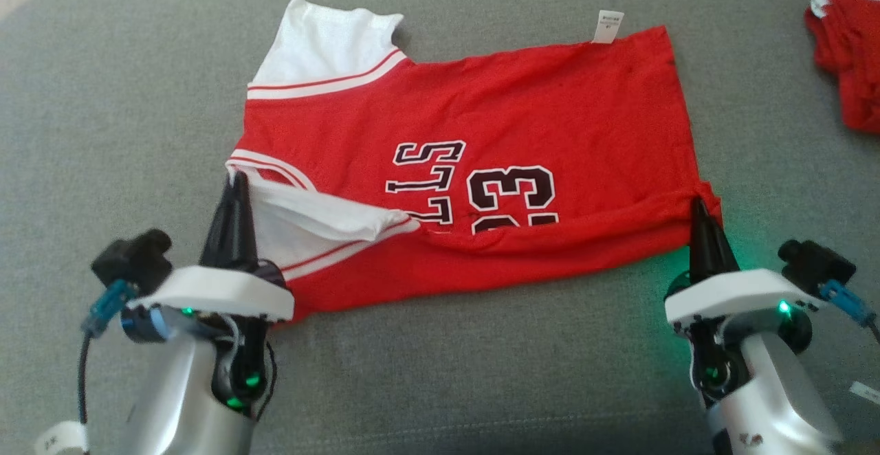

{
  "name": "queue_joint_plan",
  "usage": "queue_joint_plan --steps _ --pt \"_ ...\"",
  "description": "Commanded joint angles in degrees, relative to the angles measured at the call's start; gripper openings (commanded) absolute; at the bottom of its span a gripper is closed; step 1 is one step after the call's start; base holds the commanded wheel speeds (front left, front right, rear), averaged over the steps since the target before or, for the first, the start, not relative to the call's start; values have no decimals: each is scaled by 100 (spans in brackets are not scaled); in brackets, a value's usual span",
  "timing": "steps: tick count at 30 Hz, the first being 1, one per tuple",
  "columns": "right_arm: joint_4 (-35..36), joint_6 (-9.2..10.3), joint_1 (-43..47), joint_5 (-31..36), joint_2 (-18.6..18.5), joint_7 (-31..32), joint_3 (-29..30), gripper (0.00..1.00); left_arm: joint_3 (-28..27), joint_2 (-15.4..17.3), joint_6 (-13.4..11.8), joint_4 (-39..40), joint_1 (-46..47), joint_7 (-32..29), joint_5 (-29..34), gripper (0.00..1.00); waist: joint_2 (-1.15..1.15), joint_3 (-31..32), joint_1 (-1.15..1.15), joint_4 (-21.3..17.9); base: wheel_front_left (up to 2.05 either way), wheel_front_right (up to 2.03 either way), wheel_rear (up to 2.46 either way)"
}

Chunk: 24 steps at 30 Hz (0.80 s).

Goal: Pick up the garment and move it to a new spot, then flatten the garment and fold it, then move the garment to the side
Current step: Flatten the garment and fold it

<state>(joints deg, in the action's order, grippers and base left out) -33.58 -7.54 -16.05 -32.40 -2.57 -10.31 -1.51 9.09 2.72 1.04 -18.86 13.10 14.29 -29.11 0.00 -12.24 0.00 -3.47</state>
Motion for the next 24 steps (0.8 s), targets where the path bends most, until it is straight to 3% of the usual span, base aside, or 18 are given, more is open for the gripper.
queue_joint_plan --steps 1,2,3,4,5,6,7,8,19,24 --pt "-20 5 -283 -77 -32 -127 -199 0 -303 34 54 120 316 68 113 0 0 -92 0 -12 0 0 0" --pt "-20 5 -283 -77 -32 -127 -199 0 -303 34 54 120 316 68 113 0 0 -92 0 -12 0 0 0" --pt "-119 5 -349 -84 -32 -150 -223 24 -346 31 60 96 358 68 148 0 0 -106 0 -8 0 0 0" --pt "-217 5 -410 -75 -32 -167 -248 59 -382 28 63 82 394 69 188 0 0 -118 0 -1 0 0 0" --pt "-301 5 -465 -74 -32 -186 -275 100 -410 26 73 70 423 69 224 19 0 -125 0 8 0 0 0" --pt "-371 5 -516 -79 -32 -211 -297 100 -436 24 79 70 445 69 267 43 0 -127 0 17 0 0 0" --pt "-427 5 -564 -77 -32 -241 -314 100 -457 22 95 69 459 70 296 91 0 -124 0 24 0 0 0" --pt "-463 5 -606 -86 -32 -273 -329 100 -464 20 130 68 464 70 266 100 0 -115 0 30 0 0 0" --pt "-219 5 -672 -78 -31 -457 -190 100 -395 17 303 453 -75 70 -40 100 0 99 0 77 0 0 0" --pt "333 5 -418 573 -31 -466 159 100 -314 69 356 533 -675 5 -53 100 0 262 0 114 0 0 0"
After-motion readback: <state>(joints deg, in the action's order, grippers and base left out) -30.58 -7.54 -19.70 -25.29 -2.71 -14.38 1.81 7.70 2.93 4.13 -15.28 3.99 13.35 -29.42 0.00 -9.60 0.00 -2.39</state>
